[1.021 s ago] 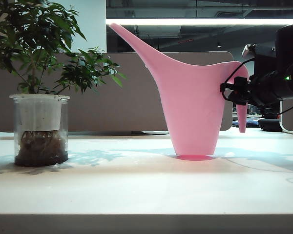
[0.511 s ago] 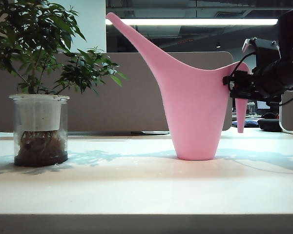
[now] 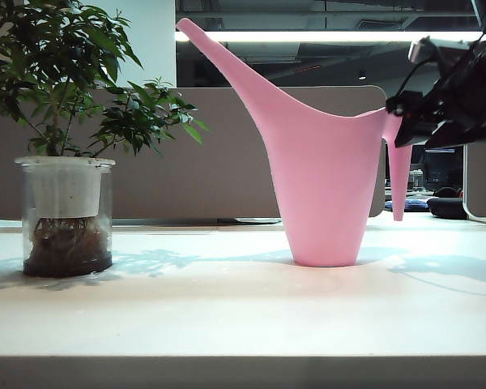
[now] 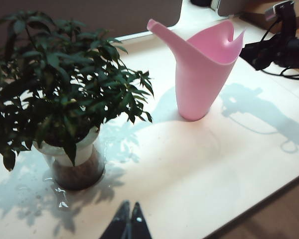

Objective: Pick up the watering can from the table, water the potted plant, and put the can back.

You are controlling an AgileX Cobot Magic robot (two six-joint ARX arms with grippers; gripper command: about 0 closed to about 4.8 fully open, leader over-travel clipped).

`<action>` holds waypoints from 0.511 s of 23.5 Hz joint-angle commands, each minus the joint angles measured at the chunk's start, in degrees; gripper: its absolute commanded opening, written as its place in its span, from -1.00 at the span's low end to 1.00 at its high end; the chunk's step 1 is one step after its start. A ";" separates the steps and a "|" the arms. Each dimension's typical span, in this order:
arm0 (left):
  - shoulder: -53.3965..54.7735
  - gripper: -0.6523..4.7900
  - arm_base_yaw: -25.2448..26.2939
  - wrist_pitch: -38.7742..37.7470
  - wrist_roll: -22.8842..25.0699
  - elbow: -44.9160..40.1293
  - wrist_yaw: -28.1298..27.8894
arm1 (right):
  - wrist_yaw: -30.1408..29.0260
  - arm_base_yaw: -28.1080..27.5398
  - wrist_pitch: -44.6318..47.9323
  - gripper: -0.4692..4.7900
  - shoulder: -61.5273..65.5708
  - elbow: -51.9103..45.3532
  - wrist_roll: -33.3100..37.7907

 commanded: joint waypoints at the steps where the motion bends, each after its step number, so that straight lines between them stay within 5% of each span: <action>1: 0.02 -0.78 0.02 -0.13 0.00 0.31 0.24 | 0.11 0.02 -6.10 0.19 -4.66 0.17 -0.20; 3: 0.02 -0.78 0.02 -0.17 0.07 -0.07 0.24 | 0.11 0.13 -12.46 0.11 -9.14 0.17 0.37; 4: 0.04 -0.78 0.02 0.59 0.09 -1.14 0.26 | -0.13 0.44 -17.03 -0.42 -13.09 0.11 2.40; 5: 0.04 -0.78 0.02 1.36 0.09 -1.79 0.24 | -0.15 0.57 -18.93 -0.57 -15.06 0.11 3.26; 12: 0.04 -0.78 0.04 18.21 -0.04 -10.75 0.02 | 0.20 2.91 -30.42 -0.83 -36.26 0.09 3.67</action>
